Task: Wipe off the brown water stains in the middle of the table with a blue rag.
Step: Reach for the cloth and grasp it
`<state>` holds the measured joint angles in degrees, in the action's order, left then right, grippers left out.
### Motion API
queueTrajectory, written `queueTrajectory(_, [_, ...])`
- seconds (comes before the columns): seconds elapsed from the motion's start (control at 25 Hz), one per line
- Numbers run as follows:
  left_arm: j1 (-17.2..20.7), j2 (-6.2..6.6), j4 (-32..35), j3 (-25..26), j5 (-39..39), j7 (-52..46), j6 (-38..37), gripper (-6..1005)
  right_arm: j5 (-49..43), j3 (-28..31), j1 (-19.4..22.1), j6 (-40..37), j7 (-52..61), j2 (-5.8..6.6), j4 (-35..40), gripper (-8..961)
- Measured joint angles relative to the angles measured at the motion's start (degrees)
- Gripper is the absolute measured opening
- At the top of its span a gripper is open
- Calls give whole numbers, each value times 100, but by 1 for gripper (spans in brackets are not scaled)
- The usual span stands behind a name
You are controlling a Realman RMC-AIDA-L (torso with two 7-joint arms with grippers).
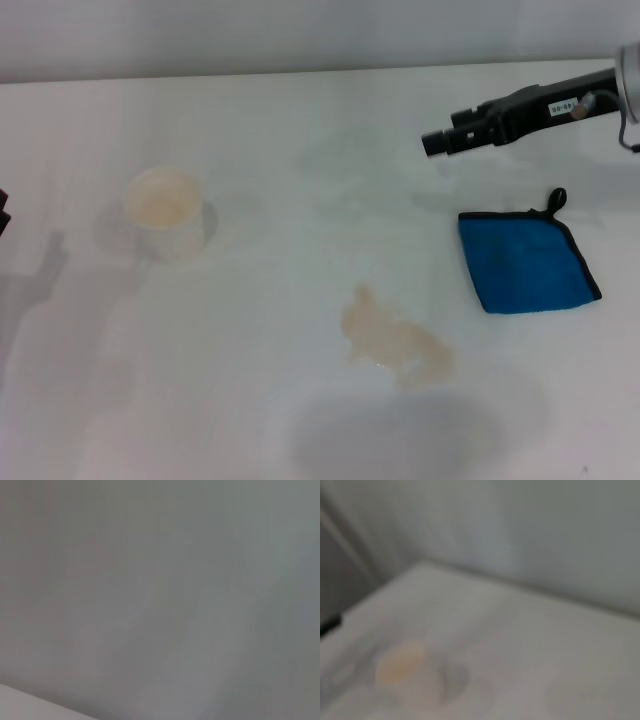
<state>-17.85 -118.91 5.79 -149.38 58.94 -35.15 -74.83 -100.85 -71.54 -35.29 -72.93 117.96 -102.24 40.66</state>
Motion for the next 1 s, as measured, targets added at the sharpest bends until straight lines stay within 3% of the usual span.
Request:
queueTrajectory(0.12, [-22, 3, -8, -10, -24, 14, 4, 894, -1122, 9, -345, -512, 693, 27, 378, 833])
queueTrajectory(0.28, [-57, 24, -14, -54, -82, 1, 4, 894, -2420, 17, -603, -1095, 1327, -111, 1004, 832])
queueTrajectory(0.4, [-72, 28, -17, -65, -160, -7, 3, 894, -3195, 65, -755, -1426, 1582, -276, 1263, 831])
queueTrajectory(0.8, [-89, -9, 10, 49, -53, -54, 43, 894, -5651, 317, -894, -1772, 1651, -1059, 1521, 829])
queueTrajectory(0.92, [-96, -7, 126, 90, 124, -198, 83, 894, -6089, 249, -839, -1745, 1649, -1248, 1458, 829])
queueTrajectory(1.0, [-114, -6, 118, 90, 174, -362, 125, 894, -6185, 214, -835, -1711, 1647, -1295, 1325, 828])
